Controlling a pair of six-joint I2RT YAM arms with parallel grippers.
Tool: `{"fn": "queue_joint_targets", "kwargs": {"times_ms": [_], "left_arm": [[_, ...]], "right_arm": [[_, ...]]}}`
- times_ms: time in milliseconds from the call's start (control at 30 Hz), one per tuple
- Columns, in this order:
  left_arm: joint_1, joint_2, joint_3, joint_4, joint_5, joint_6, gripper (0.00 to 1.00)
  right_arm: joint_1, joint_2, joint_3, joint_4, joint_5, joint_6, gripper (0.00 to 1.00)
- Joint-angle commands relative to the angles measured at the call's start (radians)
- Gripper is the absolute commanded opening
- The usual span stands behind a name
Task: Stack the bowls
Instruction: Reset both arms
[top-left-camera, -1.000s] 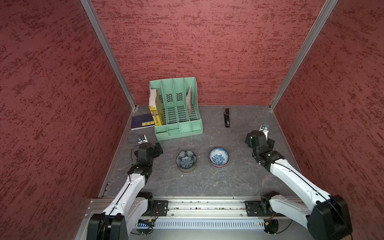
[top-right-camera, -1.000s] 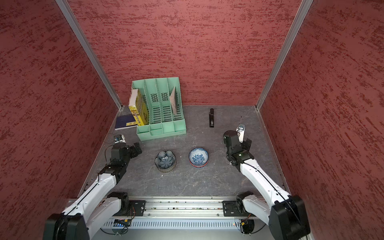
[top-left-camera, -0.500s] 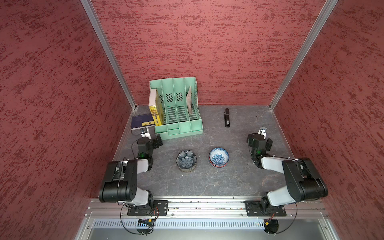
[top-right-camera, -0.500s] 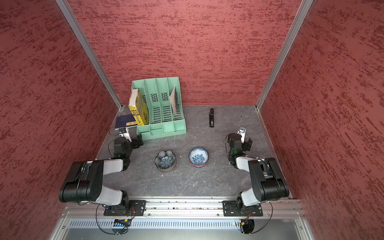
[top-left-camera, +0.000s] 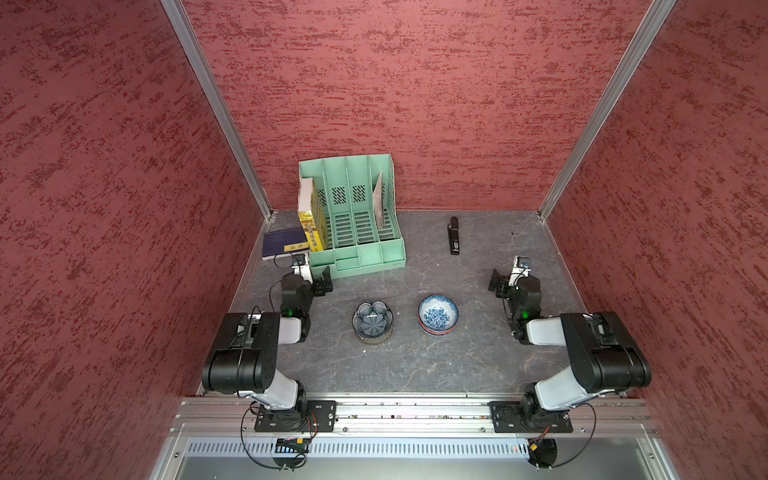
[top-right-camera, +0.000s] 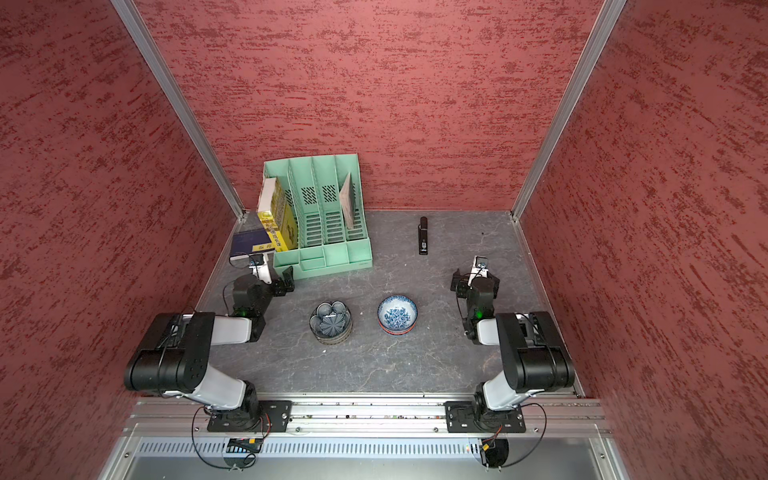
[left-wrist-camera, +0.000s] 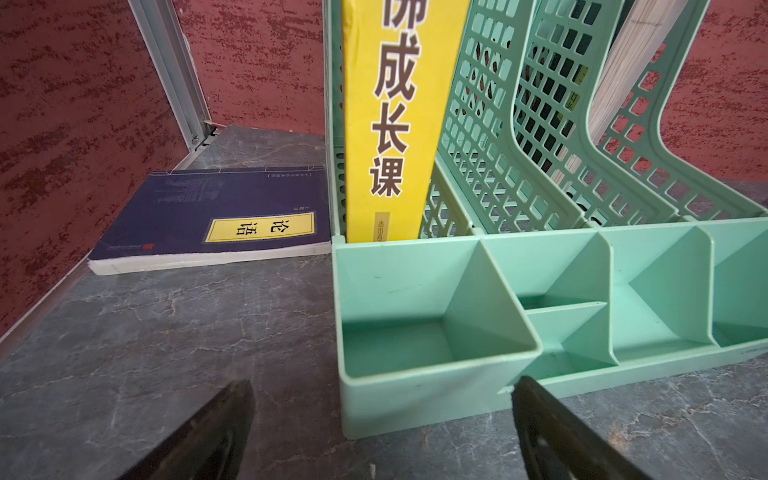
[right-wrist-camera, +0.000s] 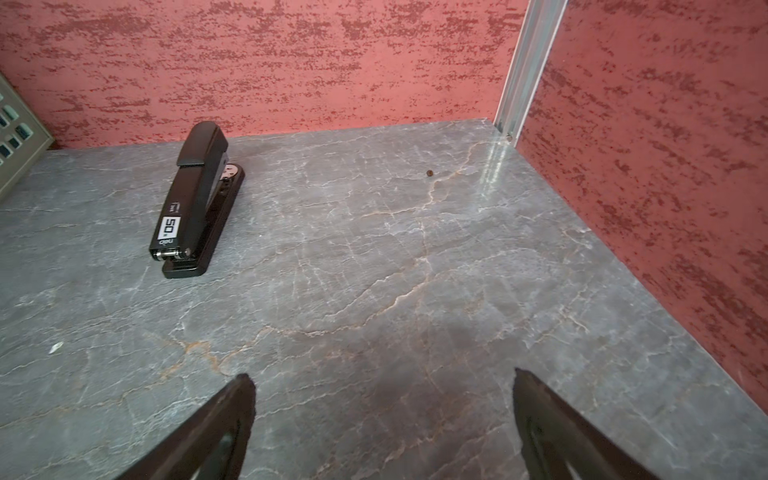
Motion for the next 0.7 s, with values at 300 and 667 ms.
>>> {"fn": "queue_joint_targets", "kwargs": {"times_ms": [300,667], "left_arm": [[-0.005,-0.003,0.012,0.027,-0.002,0.015,1.00],[-0.004,-0.003,0.012,0.026,0.000,0.015,1.00]], "right_arm": [[0.000,-0.015,0.012,0.045,-0.034,-0.005,0.98],[0.003,-0.009,0.022,0.030,-0.030,-0.008,0.99]]}}
